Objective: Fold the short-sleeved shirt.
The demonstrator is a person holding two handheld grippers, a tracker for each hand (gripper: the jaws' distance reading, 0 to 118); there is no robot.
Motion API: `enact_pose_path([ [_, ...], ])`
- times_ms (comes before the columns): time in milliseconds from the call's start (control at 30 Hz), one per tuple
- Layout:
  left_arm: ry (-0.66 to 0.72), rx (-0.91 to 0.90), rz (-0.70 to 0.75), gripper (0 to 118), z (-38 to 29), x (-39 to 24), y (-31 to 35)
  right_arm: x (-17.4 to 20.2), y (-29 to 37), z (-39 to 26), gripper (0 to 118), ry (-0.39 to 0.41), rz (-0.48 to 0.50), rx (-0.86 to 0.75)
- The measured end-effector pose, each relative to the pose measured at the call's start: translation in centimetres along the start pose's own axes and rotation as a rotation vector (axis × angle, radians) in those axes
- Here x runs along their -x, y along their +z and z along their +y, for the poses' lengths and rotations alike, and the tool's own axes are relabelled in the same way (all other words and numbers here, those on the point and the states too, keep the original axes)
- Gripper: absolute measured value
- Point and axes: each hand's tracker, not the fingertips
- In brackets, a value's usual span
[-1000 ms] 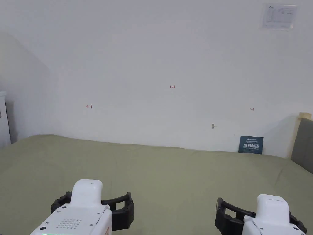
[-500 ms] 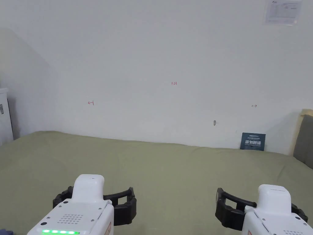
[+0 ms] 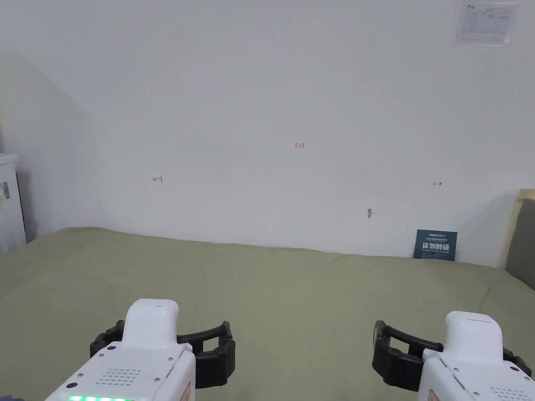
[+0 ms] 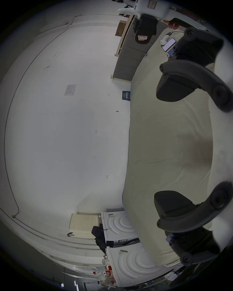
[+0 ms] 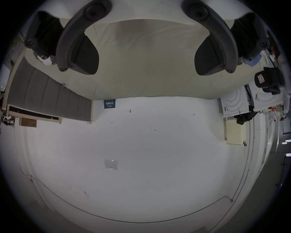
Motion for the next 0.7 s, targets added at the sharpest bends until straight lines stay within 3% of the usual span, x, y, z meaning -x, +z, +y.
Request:
enact_pose_path([
  [267, 0.002, 0.024, -0.015, 117, -0.2, -0.4, -0.2, 0.0, -1.6, -0.5, 118, 0.019, -0.023, 0.145],
  [400, -0.010, 0.032, -0.023, 117, -0.3, -0.7, -0.3, 0.4, -1.7, -0.8, 118, 0.034, -0.042, 0.150],
  [700, 0.006, 0.047, -0.022, 117, -0.1, -0.6, -0.6, 0.1, -1.6, 0.0, 118, -0.014, -0.028, 0.158],
])
